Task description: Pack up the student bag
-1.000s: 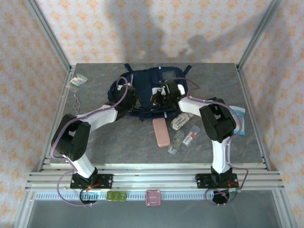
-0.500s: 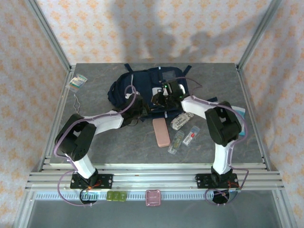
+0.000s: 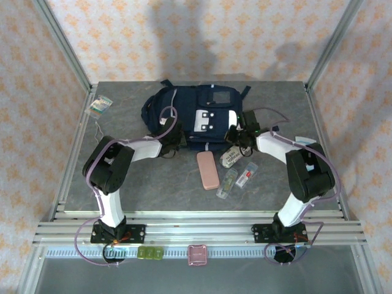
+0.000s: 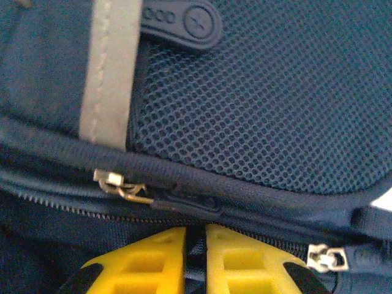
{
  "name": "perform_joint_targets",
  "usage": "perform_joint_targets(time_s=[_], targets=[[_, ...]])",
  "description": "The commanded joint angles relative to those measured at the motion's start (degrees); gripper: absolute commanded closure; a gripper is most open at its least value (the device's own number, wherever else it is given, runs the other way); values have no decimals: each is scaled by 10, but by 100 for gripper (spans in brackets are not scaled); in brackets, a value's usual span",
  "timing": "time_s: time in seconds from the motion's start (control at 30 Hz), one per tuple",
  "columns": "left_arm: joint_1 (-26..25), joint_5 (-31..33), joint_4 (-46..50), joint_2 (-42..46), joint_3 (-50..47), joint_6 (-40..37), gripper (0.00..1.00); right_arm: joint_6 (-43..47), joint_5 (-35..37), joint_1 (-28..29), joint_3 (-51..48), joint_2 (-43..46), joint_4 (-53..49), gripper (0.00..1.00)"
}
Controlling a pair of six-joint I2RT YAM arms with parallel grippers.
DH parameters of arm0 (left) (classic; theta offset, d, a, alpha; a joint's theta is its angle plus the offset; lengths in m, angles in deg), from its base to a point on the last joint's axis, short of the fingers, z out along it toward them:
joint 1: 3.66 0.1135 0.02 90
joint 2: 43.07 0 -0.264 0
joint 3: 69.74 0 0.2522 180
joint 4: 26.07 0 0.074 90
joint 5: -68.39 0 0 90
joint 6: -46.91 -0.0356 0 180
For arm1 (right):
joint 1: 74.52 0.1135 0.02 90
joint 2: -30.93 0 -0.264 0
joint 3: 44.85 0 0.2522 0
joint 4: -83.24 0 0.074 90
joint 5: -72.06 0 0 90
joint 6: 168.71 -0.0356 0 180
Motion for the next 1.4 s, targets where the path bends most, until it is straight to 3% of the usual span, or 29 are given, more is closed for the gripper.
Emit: perform_joint_targets(time_s=[0.0,0.07,0.23,0.37,0.5,0.63,0.83,0.93,1.03,1.13,1.37], targets=[[22,48,37,-31,47,-44,86,-1,-23,37,7,-33,25,93],[20,36,43,-21,58,-42,85,0,-19,52,23,-51,24,93],[-11,17,37,37,43,-24,69,-3,18,66,38,-99,9,94],[-26,6,60,22,60,-4,61,-11,17,66,23,-117,17,95],[-28,27,92,-19,95,-4,55,-17,14,66,13,-111,26,95],[-25,99,131,-62,129,2,51,-15,19,66,19,-109,23,95],[-6,118,162,-113,168,-2,51,-13,23,64,23,-108,20,95],[5,119,167,-116,174,-8,67,-15,27,62,20,-107,19,96],[16,121,166,-106,167,-18,70,-17,24,55,11,-103,23,96],[30,115,184,-106,175,-33,98,-18,22,47,6,-100,25,96],[35,103,183,-52,157,-57,100,-23,17,43,4,-96,29,96]])
